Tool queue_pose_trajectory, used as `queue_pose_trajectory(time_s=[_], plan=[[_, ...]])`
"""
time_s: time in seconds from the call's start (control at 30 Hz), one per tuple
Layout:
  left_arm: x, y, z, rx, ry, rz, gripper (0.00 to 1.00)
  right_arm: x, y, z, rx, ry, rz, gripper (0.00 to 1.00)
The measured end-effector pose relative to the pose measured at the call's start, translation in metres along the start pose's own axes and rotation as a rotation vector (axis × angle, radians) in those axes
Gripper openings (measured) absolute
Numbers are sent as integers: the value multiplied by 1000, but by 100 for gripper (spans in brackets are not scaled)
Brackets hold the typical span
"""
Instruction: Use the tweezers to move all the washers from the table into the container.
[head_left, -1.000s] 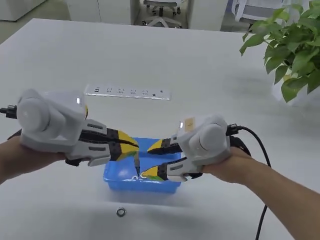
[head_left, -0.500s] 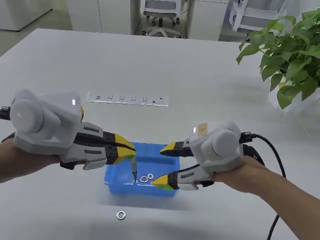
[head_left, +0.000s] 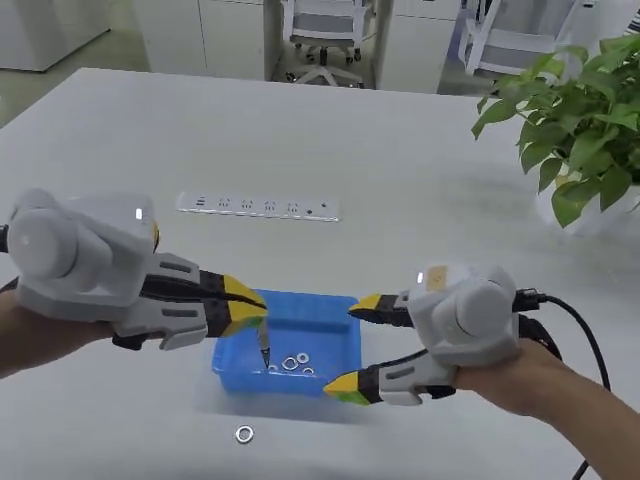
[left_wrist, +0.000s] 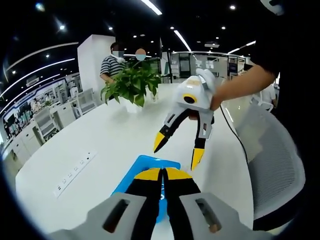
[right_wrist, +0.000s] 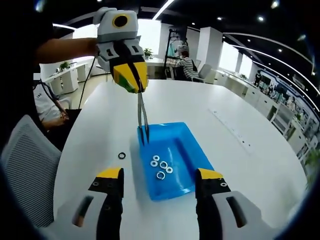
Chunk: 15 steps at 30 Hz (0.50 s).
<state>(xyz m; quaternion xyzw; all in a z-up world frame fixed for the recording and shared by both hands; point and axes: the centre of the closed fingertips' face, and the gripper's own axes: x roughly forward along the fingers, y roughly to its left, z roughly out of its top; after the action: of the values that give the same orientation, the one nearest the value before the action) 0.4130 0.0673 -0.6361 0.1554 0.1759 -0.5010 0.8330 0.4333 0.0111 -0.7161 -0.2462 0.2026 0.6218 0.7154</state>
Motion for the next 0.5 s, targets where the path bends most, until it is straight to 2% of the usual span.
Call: queue_pose_trajectory(time_s=[0.17,0.5], plan=[[-5,-2,5,4,-10,8,5,-8,4,-7,8,10,-12,60],[-12,-9,6,-3,-8,6,5,-21,9,-10,38,-7,-40,67]])
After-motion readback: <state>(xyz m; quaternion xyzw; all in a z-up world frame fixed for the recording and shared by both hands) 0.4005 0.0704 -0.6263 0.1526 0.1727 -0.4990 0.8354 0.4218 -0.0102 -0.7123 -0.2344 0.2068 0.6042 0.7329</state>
